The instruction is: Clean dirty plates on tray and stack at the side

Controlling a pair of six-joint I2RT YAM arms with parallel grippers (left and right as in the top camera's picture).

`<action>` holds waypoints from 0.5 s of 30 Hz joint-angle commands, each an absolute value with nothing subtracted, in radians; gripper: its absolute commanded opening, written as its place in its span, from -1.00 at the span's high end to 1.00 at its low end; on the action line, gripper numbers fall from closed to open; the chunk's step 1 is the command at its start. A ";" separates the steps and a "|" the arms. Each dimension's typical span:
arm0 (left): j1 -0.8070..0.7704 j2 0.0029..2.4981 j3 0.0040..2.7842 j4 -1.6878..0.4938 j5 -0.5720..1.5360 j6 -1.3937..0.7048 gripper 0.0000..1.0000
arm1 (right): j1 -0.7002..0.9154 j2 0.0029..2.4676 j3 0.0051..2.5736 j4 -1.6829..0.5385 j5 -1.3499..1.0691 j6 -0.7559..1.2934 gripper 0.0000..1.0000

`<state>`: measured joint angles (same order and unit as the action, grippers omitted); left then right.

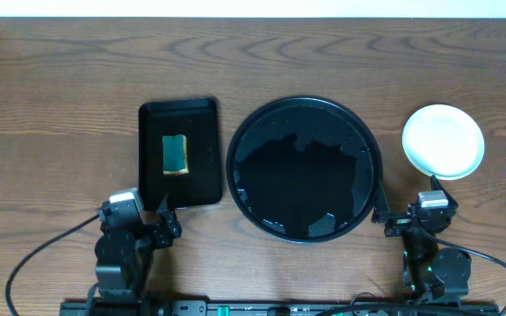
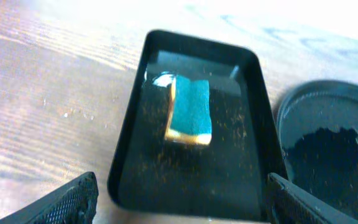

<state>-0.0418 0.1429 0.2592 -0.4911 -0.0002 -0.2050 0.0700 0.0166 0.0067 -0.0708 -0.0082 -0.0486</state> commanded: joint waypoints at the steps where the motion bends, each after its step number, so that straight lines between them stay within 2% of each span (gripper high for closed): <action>1: -0.028 0.059 0.186 -0.433 -0.012 -0.193 -0.69 | 0.079 0.009 0.006 -0.075 -0.012 -0.061 -0.98; 10: 0.006 0.001 0.008 -0.036 -0.012 -0.155 -0.69 | 0.079 0.009 0.006 -0.075 -0.012 -0.061 -0.98; 15: 0.006 0.001 0.004 -0.034 0.017 -0.047 -0.69 | 0.079 0.009 0.006 -0.075 -0.012 -0.061 -0.99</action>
